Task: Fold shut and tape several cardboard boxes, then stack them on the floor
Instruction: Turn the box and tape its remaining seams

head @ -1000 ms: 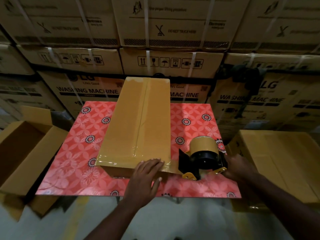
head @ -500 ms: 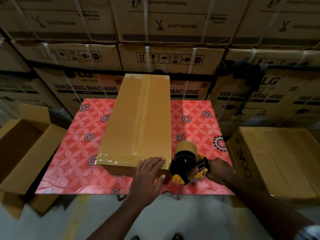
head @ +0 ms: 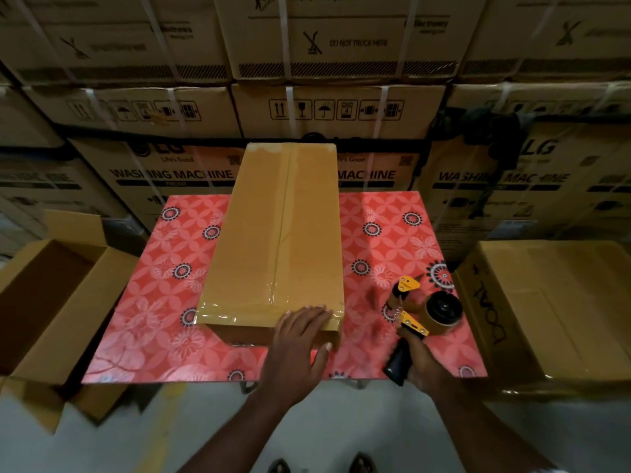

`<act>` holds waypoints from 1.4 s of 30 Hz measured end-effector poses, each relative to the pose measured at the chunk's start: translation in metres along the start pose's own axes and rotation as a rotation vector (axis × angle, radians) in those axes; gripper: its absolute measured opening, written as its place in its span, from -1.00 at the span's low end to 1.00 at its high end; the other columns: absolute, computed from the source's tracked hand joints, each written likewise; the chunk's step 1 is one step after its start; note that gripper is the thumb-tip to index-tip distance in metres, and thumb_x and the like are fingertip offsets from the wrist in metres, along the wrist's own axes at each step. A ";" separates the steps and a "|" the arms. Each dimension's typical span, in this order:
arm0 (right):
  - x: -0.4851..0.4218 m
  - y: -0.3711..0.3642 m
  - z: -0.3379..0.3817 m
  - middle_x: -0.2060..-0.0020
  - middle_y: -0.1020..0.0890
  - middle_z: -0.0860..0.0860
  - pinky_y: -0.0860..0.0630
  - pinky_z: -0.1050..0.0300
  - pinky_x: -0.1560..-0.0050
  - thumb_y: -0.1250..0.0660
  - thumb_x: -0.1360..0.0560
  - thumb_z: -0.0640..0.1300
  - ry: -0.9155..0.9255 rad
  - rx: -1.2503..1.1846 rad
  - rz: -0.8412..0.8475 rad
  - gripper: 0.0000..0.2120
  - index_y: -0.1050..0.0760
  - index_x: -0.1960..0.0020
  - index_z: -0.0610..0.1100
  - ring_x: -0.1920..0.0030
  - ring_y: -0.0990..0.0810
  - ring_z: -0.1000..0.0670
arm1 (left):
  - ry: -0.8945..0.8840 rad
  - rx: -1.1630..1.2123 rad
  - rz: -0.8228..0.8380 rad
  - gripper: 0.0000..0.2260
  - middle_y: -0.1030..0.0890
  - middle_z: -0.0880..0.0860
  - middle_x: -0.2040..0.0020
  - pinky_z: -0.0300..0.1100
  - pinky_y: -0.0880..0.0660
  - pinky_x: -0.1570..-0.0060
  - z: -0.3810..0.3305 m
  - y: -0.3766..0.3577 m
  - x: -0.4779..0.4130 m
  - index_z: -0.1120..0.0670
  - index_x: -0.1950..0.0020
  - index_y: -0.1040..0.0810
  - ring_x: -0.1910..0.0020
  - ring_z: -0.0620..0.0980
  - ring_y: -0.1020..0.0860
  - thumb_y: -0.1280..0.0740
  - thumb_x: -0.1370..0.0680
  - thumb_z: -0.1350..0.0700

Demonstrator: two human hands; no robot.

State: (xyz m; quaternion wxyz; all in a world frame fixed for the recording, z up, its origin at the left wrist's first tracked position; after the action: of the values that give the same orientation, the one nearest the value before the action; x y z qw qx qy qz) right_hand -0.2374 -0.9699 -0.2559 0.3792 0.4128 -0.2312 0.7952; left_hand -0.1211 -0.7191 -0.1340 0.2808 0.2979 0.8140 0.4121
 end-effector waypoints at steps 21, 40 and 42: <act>0.088 -0.118 -0.021 -0.13 -0.64 0.28 -0.51 0.31 -0.09 -0.26 -0.66 -0.25 0.995 0.416 -0.017 -0.63 -0.47 -0.46 -0.11 -0.07 -0.61 0.32 | -0.017 -0.002 -0.025 -0.59 -0.39 -0.13 -0.50 0.00 -0.10 -0.54 0.001 0.000 -0.001 -0.10 -0.53 -0.37 -0.51 -0.11 -0.28 -0.15 -0.68 -0.07; 0.108 -0.117 0.025 -0.45 -0.45 0.03 -0.39 0.02 -0.47 -0.26 -0.64 -0.02 1.371 0.874 0.160 -0.64 -0.57 -0.38 -0.12 -0.46 -0.44 -0.05 | -0.083 0.030 -0.098 -0.73 -0.69 -0.13 -0.11 -0.10 -0.44 -0.01 0.026 0.015 -0.031 -0.05 -0.14 -0.70 -0.05 -0.07 -0.57 -0.26 -0.60 -0.07; 0.102 -0.113 0.023 -0.47 -0.43 0.07 -0.45 -0.01 -0.41 -0.20 -0.65 -0.03 1.425 0.938 0.139 -0.62 -0.54 -0.41 -0.10 -0.44 -0.47 -0.15 | -0.110 0.016 -0.133 -0.75 -0.69 -0.11 -0.11 -0.10 -0.43 -0.02 0.030 0.010 -0.028 -0.03 -0.13 -0.70 -0.05 -0.06 -0.56 -0.27 -0.58 -0.02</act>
State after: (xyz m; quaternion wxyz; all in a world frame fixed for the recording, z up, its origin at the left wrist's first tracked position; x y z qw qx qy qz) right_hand -0.1742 -0.8753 -0.1520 0.1743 -0.0864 0.3906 0.8998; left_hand -0.0788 -0.7197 -0.1346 0.3493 0.2677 0.8186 0.3690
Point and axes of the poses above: each hand's wrist, its own x-axis away from the middle knuckle, its own y-axis out of the back of the hand, z = x × y, the point moved 2 cm from there along -x, towards the middle knuckle
